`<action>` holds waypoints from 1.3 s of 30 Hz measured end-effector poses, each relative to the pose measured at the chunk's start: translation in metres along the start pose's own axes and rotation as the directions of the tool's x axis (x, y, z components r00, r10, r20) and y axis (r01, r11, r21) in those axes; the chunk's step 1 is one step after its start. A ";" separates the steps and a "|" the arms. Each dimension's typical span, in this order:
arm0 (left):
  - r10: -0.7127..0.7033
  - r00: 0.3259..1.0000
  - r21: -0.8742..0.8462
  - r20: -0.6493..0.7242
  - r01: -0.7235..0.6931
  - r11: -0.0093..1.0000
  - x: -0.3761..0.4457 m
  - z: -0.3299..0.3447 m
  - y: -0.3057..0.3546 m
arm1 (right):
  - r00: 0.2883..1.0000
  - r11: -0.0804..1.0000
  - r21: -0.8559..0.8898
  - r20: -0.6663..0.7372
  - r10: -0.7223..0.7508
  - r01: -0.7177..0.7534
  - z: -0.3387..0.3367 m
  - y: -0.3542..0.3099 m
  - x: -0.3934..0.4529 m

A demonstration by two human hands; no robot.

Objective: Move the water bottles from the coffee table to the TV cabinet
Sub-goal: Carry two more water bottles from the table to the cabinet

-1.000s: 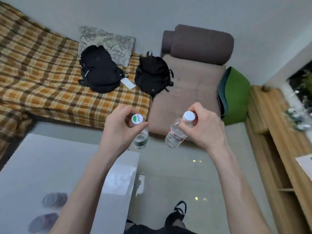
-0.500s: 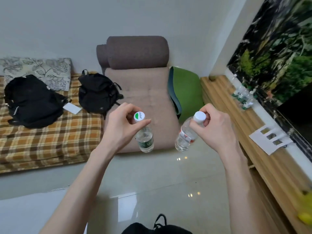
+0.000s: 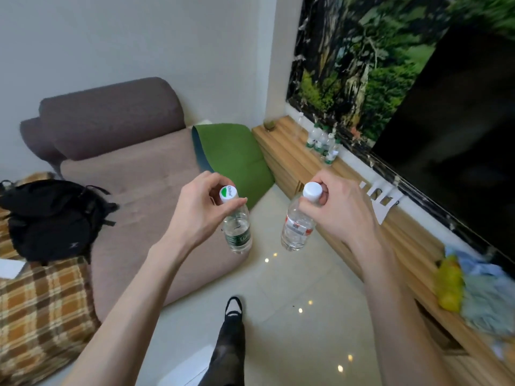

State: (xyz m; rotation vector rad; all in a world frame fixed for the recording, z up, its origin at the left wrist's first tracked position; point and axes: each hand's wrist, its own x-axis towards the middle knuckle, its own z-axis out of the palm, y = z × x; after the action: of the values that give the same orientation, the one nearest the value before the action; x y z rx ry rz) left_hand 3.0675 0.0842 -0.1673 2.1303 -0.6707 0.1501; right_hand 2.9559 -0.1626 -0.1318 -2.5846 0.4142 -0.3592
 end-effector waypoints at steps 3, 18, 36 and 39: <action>0.048 0.998 0.003 0.033 -0.048 0.999 0.047 0.021 -0.011 | 0.998 0.998 -0.029 0.003 0.058 -0.058 0.002 0.015 0.031; 0.190 0.960 -0.138 0.207 -0.164 0.977 0.264 0.123 -0.050 | 0.965 0.968 -0.064 -0.116 0.236 -0.244 0.013 0.082 0.176; 0.279 0.834 -0.115 0.476 -0.256 0.960 0.482 0.320 -0.015 | 0.884 0.885 -0.087 0.059 0.463 -0.458 -0.017 0.252 0.354; 0.287 0.810 -0.091 0.512 -0.281 0.955 0.516 0.355 0.000 | 0.879 0.877 -0.127 0.067 0.473 -0.463 -0.028 0.286 0.389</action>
State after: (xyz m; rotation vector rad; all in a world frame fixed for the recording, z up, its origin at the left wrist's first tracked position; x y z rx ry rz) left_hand 3.4583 -0.4033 -0.2096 2.0531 -1.3085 -0.2867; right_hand 3.2409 -0.5494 -0.1856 -2.4797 1.0228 -0.0385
